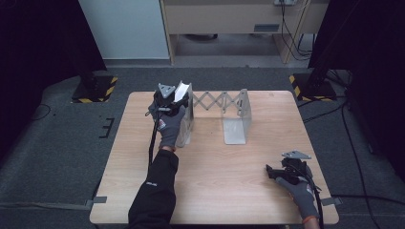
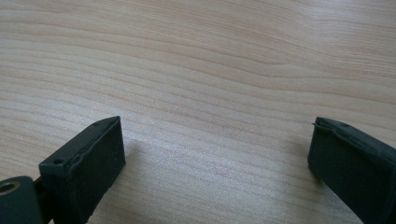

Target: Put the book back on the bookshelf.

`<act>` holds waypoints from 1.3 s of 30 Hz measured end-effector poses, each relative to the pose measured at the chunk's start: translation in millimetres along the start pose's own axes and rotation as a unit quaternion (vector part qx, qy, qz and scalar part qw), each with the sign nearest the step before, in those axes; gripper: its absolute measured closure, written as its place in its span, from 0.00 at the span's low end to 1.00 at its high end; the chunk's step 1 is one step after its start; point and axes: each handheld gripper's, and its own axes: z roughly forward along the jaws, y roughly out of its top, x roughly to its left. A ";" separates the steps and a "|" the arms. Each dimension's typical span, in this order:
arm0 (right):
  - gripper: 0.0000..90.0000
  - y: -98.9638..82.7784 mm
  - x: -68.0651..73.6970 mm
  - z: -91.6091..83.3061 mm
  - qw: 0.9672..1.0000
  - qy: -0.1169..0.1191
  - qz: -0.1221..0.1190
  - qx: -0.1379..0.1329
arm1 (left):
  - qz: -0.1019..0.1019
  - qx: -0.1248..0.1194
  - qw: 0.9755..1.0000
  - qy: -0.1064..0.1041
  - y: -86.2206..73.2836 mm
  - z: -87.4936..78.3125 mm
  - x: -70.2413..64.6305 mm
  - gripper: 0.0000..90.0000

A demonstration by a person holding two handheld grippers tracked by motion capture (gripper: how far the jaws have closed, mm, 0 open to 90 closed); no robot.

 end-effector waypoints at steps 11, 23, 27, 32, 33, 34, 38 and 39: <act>0.05 0.0 0.0 0.0 1.000 0.000 0.000 0.000 | 0.004 0.005 0.999 -0.047 -21.1 -35.4 8.9 0.40; 0.05 -0.1 0.2 -0.1 1.000 -0.001 0.001 0.000 | -0.014 -0.002 0.998 -0.062 -40.4 -55.5 12.6 0.48; 0.05 0.0 0.2 -0.1 1.000 -0.001 0.001 0.000 | -0.022 -0.011 0.998 -0.051 -41.5 -53.6 9.6 0.49; 0.05 0.0 0.2 -0.1 1.000 -0.001 0.001 0.000 | -0.030 -0.017 0.998 -0.046 -42.1 -50.2 5.8 0.48; 0.05 0.0 0.2 -0.1 1.000 -0.001 0.001 0.000 | -0.031 -0.018 0.998 -0.047 -42.1 -49.4 5.4 0.48; 0.05 0.0 0.2 -0.1 1.000 -0.001 0.001 0.000 | -0.032 -0.019 0.998 -0.048 -42.4 -48.8 5.1 0.48; 0.05 -0.1 0.2 -0.1 1.000 -0.001 0.001 0.000 | -0.039 -0.028 0.997 -0.065 -47.9 -46.7 5.7 0.44; 0.05 -0.1 0.2 -0.1 1.000 -0.001 0.000 0.000 | -0.038 -0.025 0.997 -0.070 -49.7 -46.9 6.2 0.43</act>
